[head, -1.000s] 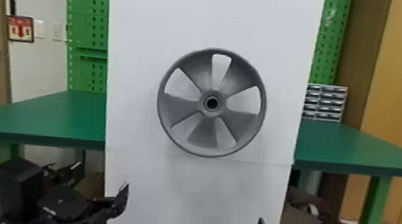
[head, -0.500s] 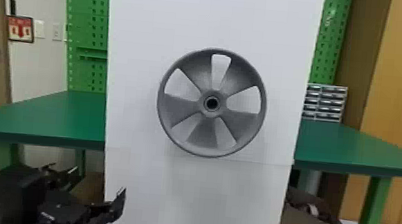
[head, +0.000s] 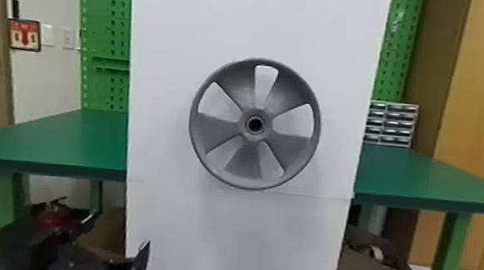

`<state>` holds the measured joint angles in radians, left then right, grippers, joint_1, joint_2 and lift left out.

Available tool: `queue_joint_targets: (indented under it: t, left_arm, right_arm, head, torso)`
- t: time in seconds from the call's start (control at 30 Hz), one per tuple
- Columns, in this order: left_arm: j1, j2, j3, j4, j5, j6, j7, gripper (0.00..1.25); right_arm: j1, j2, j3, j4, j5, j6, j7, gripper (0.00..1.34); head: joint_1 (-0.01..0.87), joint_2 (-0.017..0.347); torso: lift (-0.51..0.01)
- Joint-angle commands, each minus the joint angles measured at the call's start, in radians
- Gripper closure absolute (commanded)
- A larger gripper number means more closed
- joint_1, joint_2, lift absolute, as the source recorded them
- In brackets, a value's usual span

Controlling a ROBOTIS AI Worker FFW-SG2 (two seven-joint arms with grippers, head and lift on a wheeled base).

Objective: Hold the wheel and insert it

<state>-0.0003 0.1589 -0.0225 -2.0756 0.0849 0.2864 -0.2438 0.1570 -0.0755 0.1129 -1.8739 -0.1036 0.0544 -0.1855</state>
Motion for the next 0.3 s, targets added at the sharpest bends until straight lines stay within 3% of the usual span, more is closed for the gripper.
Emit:
queue_joint_targets:
  t: [0.0, 0.27]
  left_arm:
    - [0.002, -0.004, 0.001, 0.008, -0.001, -0.01, 0.0, 0.1]
    - [0.005, -0.007, 0.006, 0.008, -0.004, -0.015, 0.0, 0.1]
  right_arm:
    - [-0.004, -0.012, 0.016, 0.004, -0.008, -0.005, 0.0, 0.34]
    - [-0.011, -0.013, 0.017, 0.004, -0.015, -0.013, 0.0, 0.34]
  head:
    - [0.21, 0.009]
    - [0.21, 0.009]
  torso:
    - [-0.442]
    - [-0.442]
